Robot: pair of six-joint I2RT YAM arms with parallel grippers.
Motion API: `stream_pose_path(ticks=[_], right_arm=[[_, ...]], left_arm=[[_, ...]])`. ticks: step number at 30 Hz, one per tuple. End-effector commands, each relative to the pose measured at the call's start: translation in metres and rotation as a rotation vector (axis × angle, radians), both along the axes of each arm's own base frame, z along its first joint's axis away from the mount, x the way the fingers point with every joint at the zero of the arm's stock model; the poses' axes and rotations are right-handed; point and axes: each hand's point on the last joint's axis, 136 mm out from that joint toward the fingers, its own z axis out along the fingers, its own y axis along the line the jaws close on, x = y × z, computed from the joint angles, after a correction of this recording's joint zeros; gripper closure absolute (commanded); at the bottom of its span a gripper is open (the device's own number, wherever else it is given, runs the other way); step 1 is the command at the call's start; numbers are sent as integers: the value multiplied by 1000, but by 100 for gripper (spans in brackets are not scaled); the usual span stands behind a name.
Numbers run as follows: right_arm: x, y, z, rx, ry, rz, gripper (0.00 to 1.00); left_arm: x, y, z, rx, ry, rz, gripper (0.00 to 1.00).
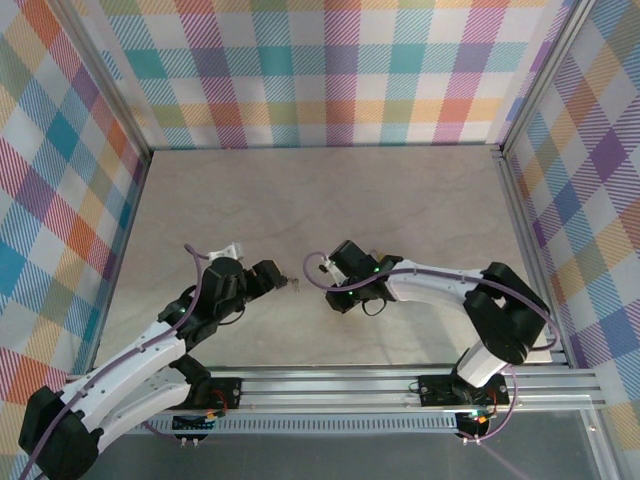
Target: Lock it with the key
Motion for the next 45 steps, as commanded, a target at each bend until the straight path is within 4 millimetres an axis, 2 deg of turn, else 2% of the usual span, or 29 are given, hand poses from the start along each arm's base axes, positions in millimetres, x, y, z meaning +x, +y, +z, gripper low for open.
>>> stream_pose_path(ticks=[1, 6, 13, 18, 24, 29, 45], right_arm=[[-1, 17, 27, 137, -44, 39, 100], [-5, 19, 46, 218, -84, 66, 100], [-8, 19, 63, 268, -118, 79, 100], [-8, 18, 62, 268, -119, 78, 100], [-9, 21, 60, 271, -109, 86, 100], [-9, 21, 63, 276, -112, 85, 100], [-10, 21, 68, 306, -123, 88, 100]], left_arm=[[5, -15, 3, -71, -3, -23, 36], [11, -39, -3, -124, 22, -61, 37], [11, -69, -4, -155, 44, -123, 42], [5, -79, 1, -182, 48, -142, 44], [-1, -93, 3, -214, 57, -162, 41], [-2, -105, -5, -206, 79, -182, 41], [2, -121, -6, -242, 85, -191, 57]])
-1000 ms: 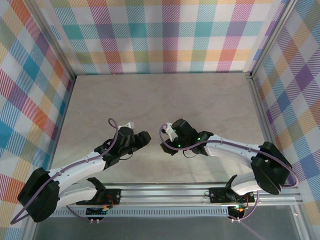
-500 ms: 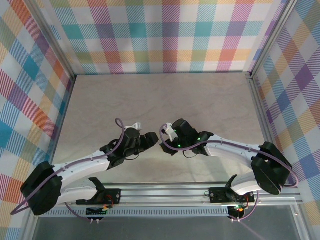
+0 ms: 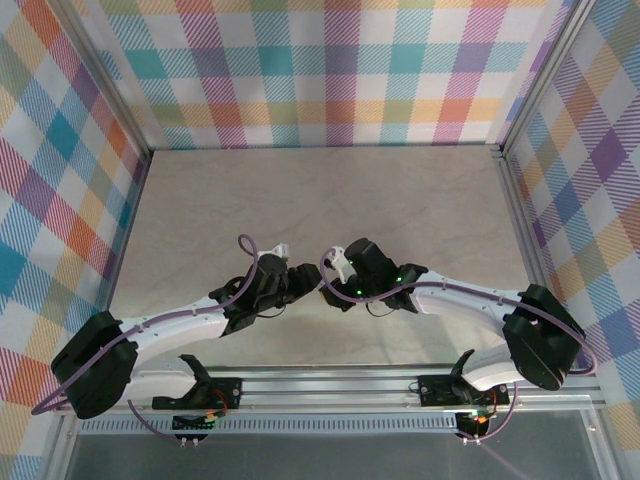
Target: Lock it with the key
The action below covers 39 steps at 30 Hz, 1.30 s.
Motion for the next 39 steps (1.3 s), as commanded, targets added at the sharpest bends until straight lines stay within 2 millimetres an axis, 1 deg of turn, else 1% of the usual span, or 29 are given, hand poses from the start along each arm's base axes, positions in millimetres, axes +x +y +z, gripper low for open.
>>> stream_pose_path(ticks=[1, 5, 12, 18, 22, 27, 31, 35, 37, 39], right_arm=[[0, 4, 13, 54, -29, 19, 100], [0, 4, 14, 56, -32, 15, 100], [0, 5, 14, 70, -32, 6, 100], [-1, 6, 15, 80, -23, 13, 100], [-2, 5, 15, 81, -25, 11, 100], [-2, 4, 17, 88, -32, 8, 100], [-2, 4, 17, 89, -32, 8, 100], [-2, 4, 16, 87, -32, 6, 100], [-2, 2, 12, 73, -29, 2, 100], [-4, 3, 6, 74, -16, 4, 100]], left_arm=[[2, -14, 16, -50, -30, -18, 58], [1, -15, 14, -47, -27, -21, 63], [-1, -19, 13, -56, -22, -24, 66], [-1, -20, 14, -60, -24, -23, 72], [0, -19, 14, -57, -25, -19, 78], [-1, -18, 13, -54, -24, -18, 79], [-1, -17, 12, -52, -23, -16, 86], [-1, -18, 12, -47, -22, -17, 98], [-2, -12, 10, -17, -17, -9, 99], [-3, 4, 12, 29, -36, 23, 98]])
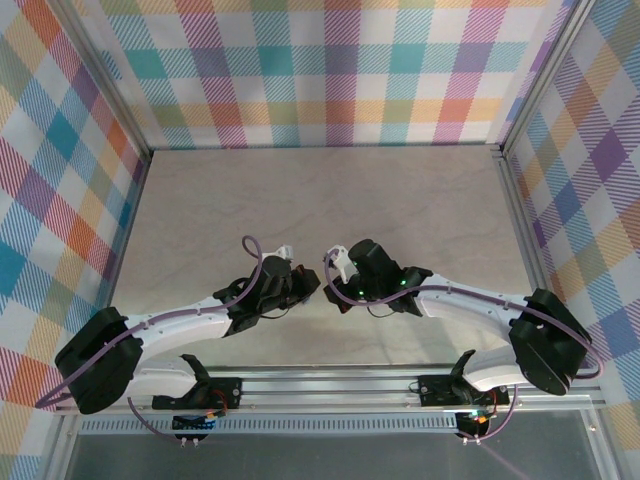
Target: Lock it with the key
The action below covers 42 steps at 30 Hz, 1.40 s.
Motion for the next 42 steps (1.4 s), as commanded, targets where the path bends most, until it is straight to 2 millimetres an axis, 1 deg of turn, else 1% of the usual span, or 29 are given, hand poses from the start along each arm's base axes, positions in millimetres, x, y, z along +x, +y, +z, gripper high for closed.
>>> stream_pose_path(ticks=[1, 2, 3, 5, 6, 7, 9, 11, 14, 17, 19, 22, 24, 29, 34, 38, 42], right_arm=[[-2, 2, -6, 14, 19, 5, 92], [-1, 3, -11, -3, 29, -2, 78], [3, 2, -15, -29, 39, -25, 66], [4, 6, -20, -33, 73, -39, 60], [3, 9, -22, -16, 85, -49, 55], [4, 11, -25, -6, 102, -68, 51], [6, 17, -32, -8, 137, -96, 43], [7, 25, -38, -33, 142, -96, 38], [12, 34, -44, -88, 94, -97, 36], [19, 40, -53, -132, 62, -98, 36], [24, 43, -60, -160, 56, -100, 38], [29, 47, -68, -191, 48, -89, 45], [33, 51, -71, -199, 40, -84, 46], [35, 60, -71, -205, 32, -68, 39], [36, 68, -77, -257, -6, -58, 33], [39, 69, -85, -325, -25, -78, 32], [45, 67, -89, -370, -38, -106, 34]], left_arm=[[1, 18, 20, 51, -62, 36, 95], [2, 30, 27, 82, -84, 58, 88], [1, 43, 34, 112, -108, 83, 79], [-1, 66, 52, 154, -164, 133, 67], [-2, 78, 59, 173, -190, 156, 59], [-4, 87, 66, 187, -210, 175, 53], [-8, 104, 76, 220, -242, 207, 46], [-13, 117, 73, 262, -237, 214, 44], [-18, 126, 68, 292, -223, 216, 43], [-22, 132, 67, 311, -218, 216, 42], [-24, 137, 68, 315, -227, 220, 42], [-28, 143, 72, 311, -242, 231, 41], [-29, 145, 73, 309, -247, 231, 41], [-30, 147, 71, 321, -245, 234, 41], [-29, 151, 76, 331, -263, 246, 41], [-29, 154, 79, 340, -272, 250, 41], [-30, 156, 79, 338, -276, 254, 41]])
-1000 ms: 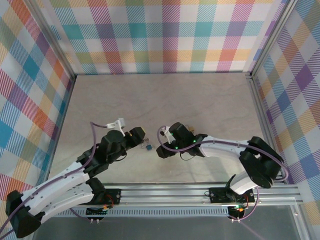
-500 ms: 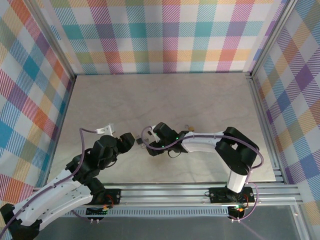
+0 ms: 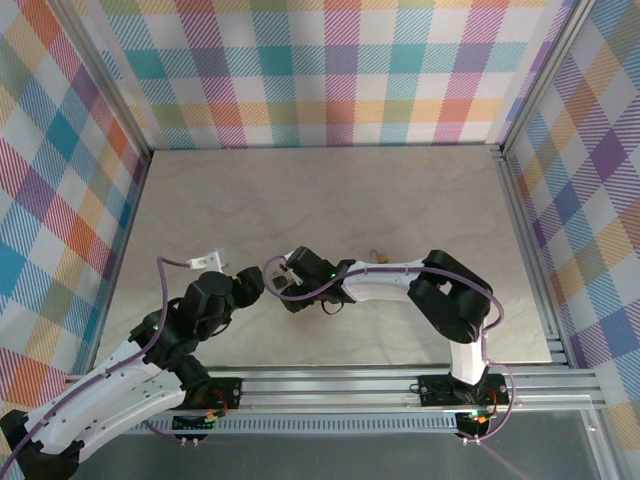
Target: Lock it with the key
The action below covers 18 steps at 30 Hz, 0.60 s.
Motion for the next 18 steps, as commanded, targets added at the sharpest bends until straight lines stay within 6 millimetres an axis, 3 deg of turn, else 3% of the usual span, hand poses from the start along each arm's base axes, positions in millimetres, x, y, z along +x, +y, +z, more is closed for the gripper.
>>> stream_pose_path(ticks=[1, 11, 15, 18], right_arm=[[5, -8, -5, -72, -22, -25, 35], [2, -12, -21, -127, -1, -46, 44], [1, -11, -23, -142, -9, -39, 54], [2, -13, -24, -154, -16, -42, 55]], left_arm=[[-1, 9, 4, 25, -19, 21, 41], [-2, 14, 6, 31, -30, 27, 41], [-3, 15, 6, 35, -30, 29, 41], [-4, 16, 5, 34, -30, 29, 41]])
